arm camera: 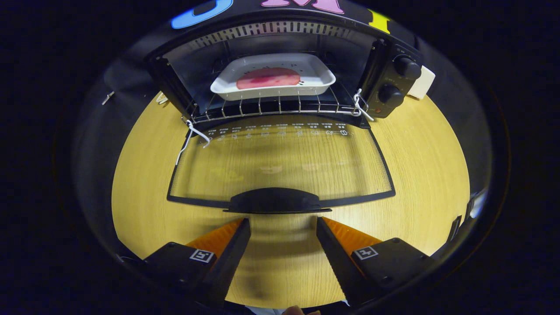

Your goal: Open the toaster oven, put the food inside, and close the toaster oven door.

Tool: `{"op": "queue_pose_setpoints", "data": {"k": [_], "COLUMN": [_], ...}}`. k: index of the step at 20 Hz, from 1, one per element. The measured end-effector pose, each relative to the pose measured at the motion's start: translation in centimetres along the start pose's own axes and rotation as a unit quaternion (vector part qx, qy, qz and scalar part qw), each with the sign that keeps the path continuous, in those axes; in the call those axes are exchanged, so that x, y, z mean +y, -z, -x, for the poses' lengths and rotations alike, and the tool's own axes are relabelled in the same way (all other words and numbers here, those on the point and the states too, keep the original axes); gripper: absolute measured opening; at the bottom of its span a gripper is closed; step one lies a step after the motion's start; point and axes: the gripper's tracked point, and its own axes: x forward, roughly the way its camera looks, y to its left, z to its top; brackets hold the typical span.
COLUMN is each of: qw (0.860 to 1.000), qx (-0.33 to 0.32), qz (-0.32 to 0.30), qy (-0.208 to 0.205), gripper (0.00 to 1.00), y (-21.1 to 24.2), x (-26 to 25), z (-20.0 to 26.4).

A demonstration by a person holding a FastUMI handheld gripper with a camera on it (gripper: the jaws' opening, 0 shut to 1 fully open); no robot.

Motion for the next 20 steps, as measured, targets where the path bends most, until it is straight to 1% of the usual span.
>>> {"op": "queue_pose_setpoints", "data": {"k": [2, 4, 6, 12, 20], "qw": [1.000, 1.000, 1.000, 0.999, 0.995], "qx": [-0.006, -0.012, -0.016, -0.037, -0.090], "qz": [-0.002, 0.011, 0.008, 0.006, -0.003], "qy": [0.007, 0.016, 0.016, -0.001, -0.032], "gripper": [0.99, 0.99, 0.99, 0.99, 0.99], "y": [-0.3, -0.5, -0.4, -0.8, -2.3], "x": [-0.2, -0.2, -0.1, -0.1, 0.2], "z": [-0.5, -0.6, -0.6, 0.9, 4.6]}}
